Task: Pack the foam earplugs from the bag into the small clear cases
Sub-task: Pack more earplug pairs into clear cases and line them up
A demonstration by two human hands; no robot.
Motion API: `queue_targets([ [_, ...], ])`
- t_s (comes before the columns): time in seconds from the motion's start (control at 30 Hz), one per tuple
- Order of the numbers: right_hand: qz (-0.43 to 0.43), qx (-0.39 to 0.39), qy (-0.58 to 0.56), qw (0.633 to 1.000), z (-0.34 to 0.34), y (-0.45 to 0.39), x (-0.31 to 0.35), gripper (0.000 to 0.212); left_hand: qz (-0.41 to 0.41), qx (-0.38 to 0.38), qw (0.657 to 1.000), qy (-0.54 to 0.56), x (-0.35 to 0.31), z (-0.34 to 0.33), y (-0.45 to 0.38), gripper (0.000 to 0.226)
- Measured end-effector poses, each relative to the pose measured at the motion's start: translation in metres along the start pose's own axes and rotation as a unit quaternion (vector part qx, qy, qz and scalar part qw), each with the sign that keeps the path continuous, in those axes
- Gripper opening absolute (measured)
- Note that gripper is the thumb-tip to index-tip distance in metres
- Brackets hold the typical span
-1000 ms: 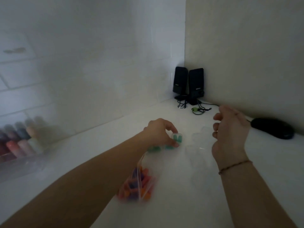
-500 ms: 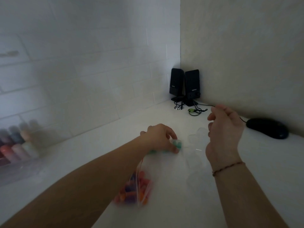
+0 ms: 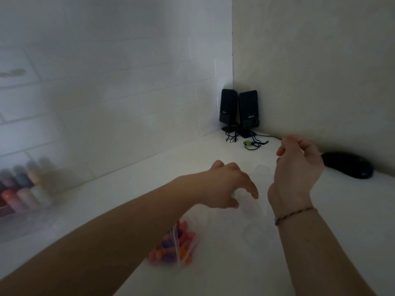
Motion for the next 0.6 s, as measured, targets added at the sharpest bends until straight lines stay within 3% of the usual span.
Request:
queue_targets([
  [0.1, 0.011, -0.003, -0.002, 1.000, 0.001, 0.000, 0.001, 0.011, -0.012, -0.008, 1.000, -0.010, -0.003, -0.004, -0.002, 0.039],
  [0.33, 0.044, -0.007, -0.008, 0.999, 0.001, 0.000, 0.001, 0.014, -0.004, -0.007, 0.999, 0.045, -0.001, -0.007, -0.003, 0.051],
  [0.43, 0.088, 0.002, 0.009, 0.996, 0.000, 0.003, 0.007, 0.015, 0.019, -0.062, 0.991, 0.113, -0.002, 0.007, 0.002, 0.048],
  [0.53, 0.156, 0.132, 0.168, 0.964, -0.009, 0.015, 0.009, 0.015, 0.091, -0.173, 0.938, 0.287, 0.014, 0.034, 0.025, 0.048],
  [0.6, 0.218, 0.289, 0.280, 0.889, -0.021, 0.035, 0.006, 0.023, 0.119, -0.229, 0.868, 0.424, 0.028, 0.046, 0.052, 0.049],
])
Point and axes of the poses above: each hand's wrist, its own y-axis away from the middle knuckle, its own z-axis out of the back of the hand, x = y × z, the point moved 3 cm from there along -y, towards the middle knuckle, and after that the axes turned 2 degrees about z, right-handed, at the moved point
